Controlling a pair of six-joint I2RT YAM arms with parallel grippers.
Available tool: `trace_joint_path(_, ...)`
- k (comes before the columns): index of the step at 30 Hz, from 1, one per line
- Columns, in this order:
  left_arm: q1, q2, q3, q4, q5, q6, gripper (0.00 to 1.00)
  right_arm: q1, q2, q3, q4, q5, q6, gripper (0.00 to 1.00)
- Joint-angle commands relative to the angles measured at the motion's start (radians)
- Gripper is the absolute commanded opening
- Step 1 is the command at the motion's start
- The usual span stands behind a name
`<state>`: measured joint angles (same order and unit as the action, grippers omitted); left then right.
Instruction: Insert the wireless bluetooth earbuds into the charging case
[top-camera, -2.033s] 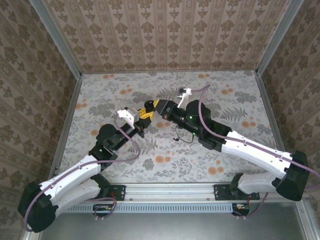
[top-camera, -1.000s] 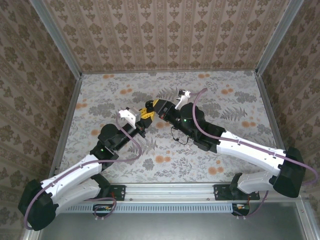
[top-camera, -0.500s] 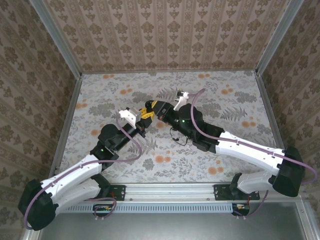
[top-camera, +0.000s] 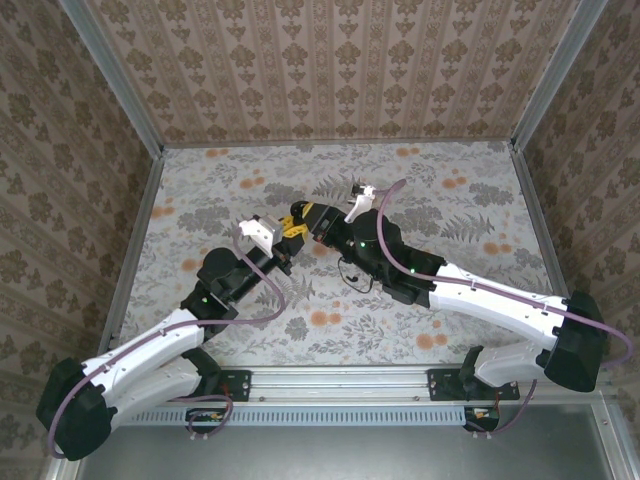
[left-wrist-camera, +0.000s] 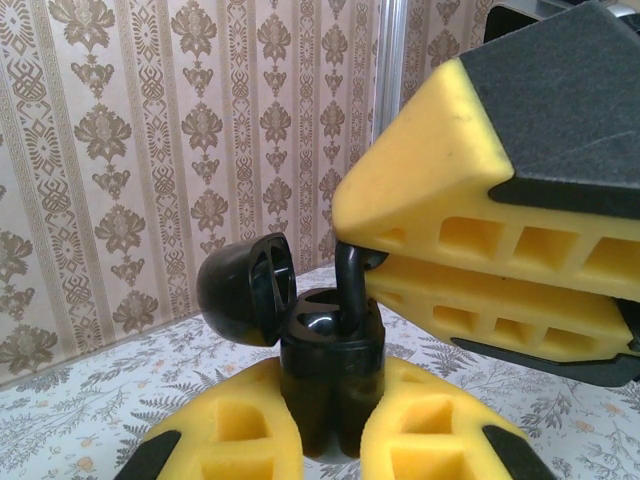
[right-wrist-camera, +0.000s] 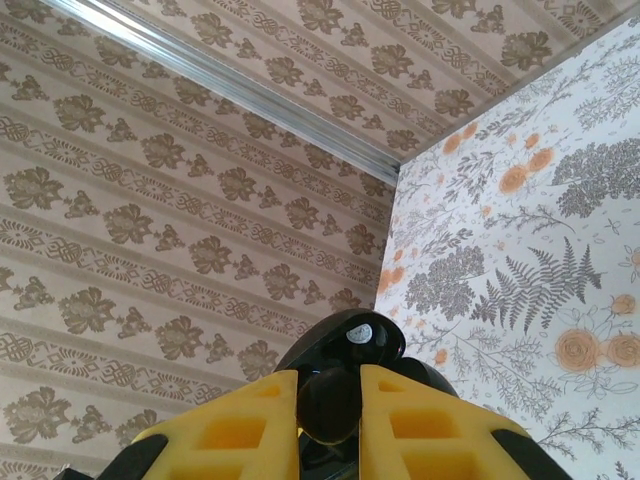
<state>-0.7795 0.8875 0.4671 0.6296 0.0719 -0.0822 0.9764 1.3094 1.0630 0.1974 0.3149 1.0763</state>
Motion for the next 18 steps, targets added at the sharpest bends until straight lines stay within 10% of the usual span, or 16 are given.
trace_joint_path(1, -0.009, -0.008, 0.031, 0.074, -0.027, 0.016, 0.0, 0.018, -0.001, -0.001, -0.055, 0.019, -0.007, 0.2)
trace_joint_path(18, -0.009, -0.009, 0.031, 0.082, -0.027, 0.018, 0.0, 0.028, -0.022, 0.022, -0.098, 0.031, -0.035, 0.32)
